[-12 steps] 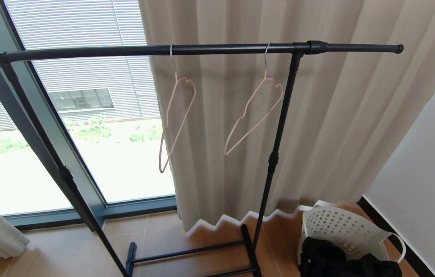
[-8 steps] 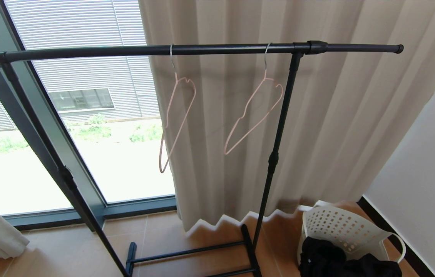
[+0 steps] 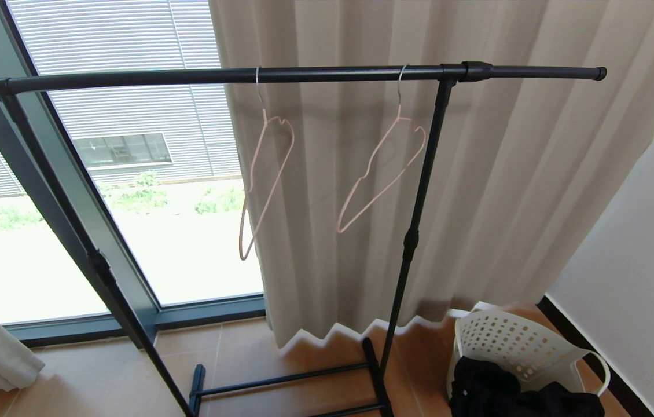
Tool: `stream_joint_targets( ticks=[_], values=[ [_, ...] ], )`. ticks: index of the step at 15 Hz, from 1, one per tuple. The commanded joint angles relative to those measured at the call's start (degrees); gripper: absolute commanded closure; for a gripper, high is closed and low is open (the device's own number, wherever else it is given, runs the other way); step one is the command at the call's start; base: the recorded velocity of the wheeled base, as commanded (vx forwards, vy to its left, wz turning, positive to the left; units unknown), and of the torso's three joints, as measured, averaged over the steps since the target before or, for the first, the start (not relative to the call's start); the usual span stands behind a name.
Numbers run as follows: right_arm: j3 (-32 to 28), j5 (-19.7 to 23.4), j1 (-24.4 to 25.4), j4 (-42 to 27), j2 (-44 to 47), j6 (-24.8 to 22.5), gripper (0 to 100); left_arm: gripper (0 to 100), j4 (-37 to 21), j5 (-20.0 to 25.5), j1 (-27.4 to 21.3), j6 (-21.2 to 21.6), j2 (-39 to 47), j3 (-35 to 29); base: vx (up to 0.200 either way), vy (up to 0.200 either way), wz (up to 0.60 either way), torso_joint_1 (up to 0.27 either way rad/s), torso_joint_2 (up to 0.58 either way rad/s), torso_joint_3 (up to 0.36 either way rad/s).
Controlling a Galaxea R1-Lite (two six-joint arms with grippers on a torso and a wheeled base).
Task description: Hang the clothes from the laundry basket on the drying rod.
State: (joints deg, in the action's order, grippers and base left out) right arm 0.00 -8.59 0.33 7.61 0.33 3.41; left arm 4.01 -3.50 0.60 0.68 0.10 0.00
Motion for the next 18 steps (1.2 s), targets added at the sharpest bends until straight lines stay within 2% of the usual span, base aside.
stream_joint_targets(
  ticks=[1,18],
  values=[
    [0.0,0.0,0.0,0.0,0.0,0.0,0,0,0.0,0.0,0.0,0.0,0.0,0.0,0.000,0.000,0.00,0.000,0.00,0.000],
    [0.0,0.7,0.0,-0.1,0.0,0.0,0,0,0.0,-0.3,0.0,-0.4,0.0,0.0,0.000,0.000,0.00,0.000,0.00,0.000]
  ],
)
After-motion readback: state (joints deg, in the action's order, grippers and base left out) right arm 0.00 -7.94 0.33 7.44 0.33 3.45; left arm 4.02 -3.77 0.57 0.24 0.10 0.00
